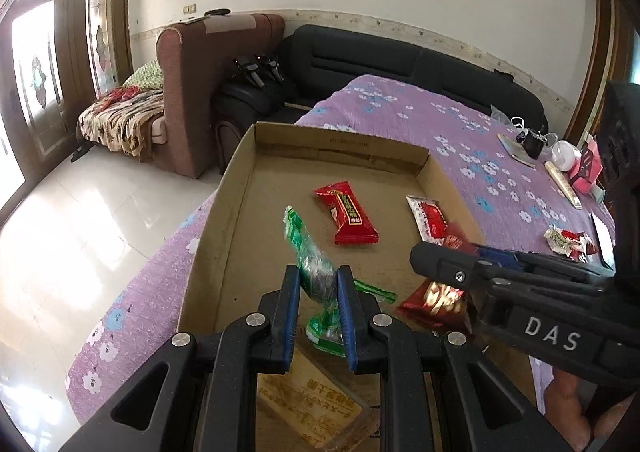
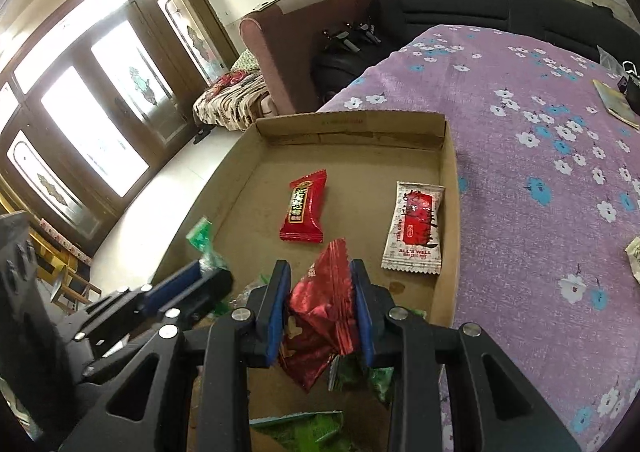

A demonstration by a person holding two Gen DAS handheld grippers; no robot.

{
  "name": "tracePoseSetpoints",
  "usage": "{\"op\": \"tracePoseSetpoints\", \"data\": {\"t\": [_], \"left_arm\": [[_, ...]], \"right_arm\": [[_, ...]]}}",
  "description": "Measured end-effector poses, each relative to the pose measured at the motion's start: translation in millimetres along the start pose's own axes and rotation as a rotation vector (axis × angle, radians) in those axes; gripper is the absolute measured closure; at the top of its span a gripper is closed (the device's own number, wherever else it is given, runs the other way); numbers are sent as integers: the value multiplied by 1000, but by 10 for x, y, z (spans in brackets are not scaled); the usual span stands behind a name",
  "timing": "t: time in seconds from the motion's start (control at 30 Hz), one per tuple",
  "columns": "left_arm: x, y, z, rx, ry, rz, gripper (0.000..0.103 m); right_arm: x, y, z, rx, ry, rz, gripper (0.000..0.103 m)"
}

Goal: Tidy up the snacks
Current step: 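Carry green candy into box with left gripper while right carries red-gold packet there, then open both grippers to drop candy and red-gold packet into box, then grasp white-red packet with right gripper while left grasps green-white biscuit packet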

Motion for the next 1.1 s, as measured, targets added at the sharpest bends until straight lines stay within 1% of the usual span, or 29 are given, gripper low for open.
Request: {"op": "tracePoseSetpoints", "data": {"t": [0.07, 0.13, 0.2, 0.27, 0.37, 0.5, 0.57, 0.63, 0.73, 0.8, 0.83, 0.93, 0.97, 1.0, 1.1], "left_arm": [[-8, -9, 13, 3, -8, -2, 84], [-14, -2, 20, 1, -10, -2, 84], [-17, 9, 31, -4, -9, -4, 78], [-5, 38, 35, 1, -10, 7, 68], [-6, 74, 63, -7, -9, 10, 67], [-3, 154, 150, -13, -25, 25, 66], [18, 208, 189, -18, -17, 35, 64], [39, 252, 221, -24, -10, 40, 61], [70, 360, 309, -46, -14, 54, 61], [78, 423, 391, -56, -26, 62, 60], [77, 450, 440, -62, -33, 66, 60], [55, 513, 595, -80, -60, 73, 60], [48, 536, 632, -87, -58, 74, 60], [39, 549, 672, -97, -56, 69, 60], [11, 572, 783, -131, -67, 51, 60]], "right_arm": [[10, 20, 14, 12, -9, 4, 72], [33, 71, 38, 13, -17, 20, 68], [61, 114, 66, 15, -21, 29, 64], [78, 176, 89, 11, -25, 43, 64], [69, 302, 141, 4, -35, 57, 64], [85, 519, 344, -5, -81, 77, 64], [92, 661, 497, -23, -101, 92, 64], [81, 839, 694, -55, -108, 110, 64], [92, 1136, 1145, -154, -129, 144, 64], [135, 1366, 1587, -207, -197, 183, 64], [154, 1431, 1741, -232, -217, 195, 64], [217, 1599, 2346, -358, -279, 206, 64], [226, 1616, 2507, -386, -294, 202, 64], [215, 1580, 2659, -396, -307, 171, 64], [118, 1405, 2868, -359, -343, 88, 64]]}}
Point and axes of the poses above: each gripper's, at about its wrist camera, not at the fingertips, and y roughly against the way its jaws point, z to its right, x to its top, the point moved 8 cm from there along -y, roughly the way its jaws point, and after that the axes turned 8 degrees about x, right-handed, at the moved point
